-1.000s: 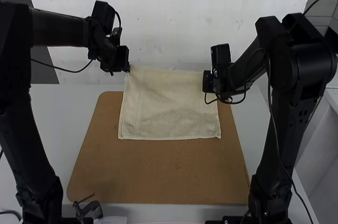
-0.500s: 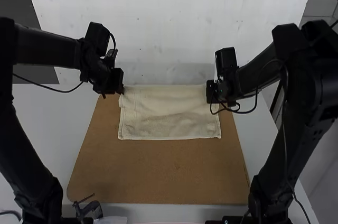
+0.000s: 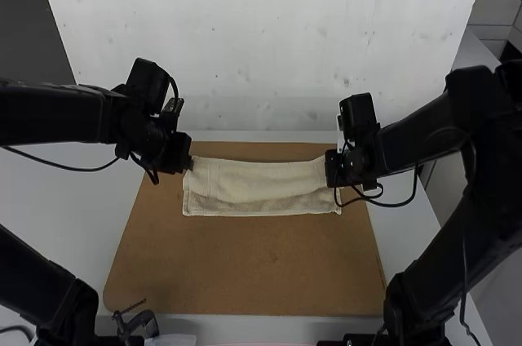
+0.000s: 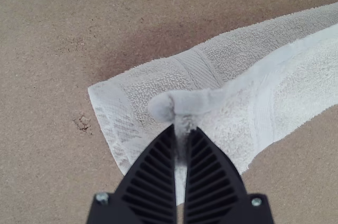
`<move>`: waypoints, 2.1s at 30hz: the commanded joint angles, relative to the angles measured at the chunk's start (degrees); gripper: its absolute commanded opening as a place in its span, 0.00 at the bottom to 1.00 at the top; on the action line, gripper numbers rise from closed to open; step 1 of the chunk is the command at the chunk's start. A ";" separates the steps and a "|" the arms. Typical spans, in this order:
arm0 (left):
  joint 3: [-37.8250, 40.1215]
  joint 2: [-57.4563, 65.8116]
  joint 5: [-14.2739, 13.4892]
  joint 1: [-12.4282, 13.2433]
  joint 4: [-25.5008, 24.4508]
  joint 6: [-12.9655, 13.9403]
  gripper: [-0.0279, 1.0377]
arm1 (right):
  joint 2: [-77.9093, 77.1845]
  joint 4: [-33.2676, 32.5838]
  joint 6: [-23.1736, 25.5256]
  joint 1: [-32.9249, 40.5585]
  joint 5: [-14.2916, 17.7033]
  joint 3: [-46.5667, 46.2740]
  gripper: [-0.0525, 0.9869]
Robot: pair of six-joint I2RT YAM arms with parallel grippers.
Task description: Fold the towel.
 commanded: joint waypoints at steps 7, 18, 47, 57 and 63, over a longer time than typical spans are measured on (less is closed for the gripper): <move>-4.80 -9.79 -2.21 -2.41 -0.45 1.88 0.04 | -7.15 -4.21 -0.93 1.01 0.46 -2.45 0.07; -1.99 3.48 -3.44 0.32 5.00 2.85 0.04 | 2.17 -0.87 -0.85 1.19 3.80 -1.75 0.07; 3.20 18.07 -1.77 2.60 9.92 7.07 0.06 | 17.02 6.51 -0.32 -0.04 4.16 5.29 0.07; 5.92 13.33 -0.45 6.82 9.31 7.07 0.97 | 13.68 4.14 1.26 -3.38 3.63 5.11 0.87; 5.92 10.60 1.57 9.46 9.31 6.45 0.97 | 16.58 1.59 4.34 -3.56 2.13 6.25 0.87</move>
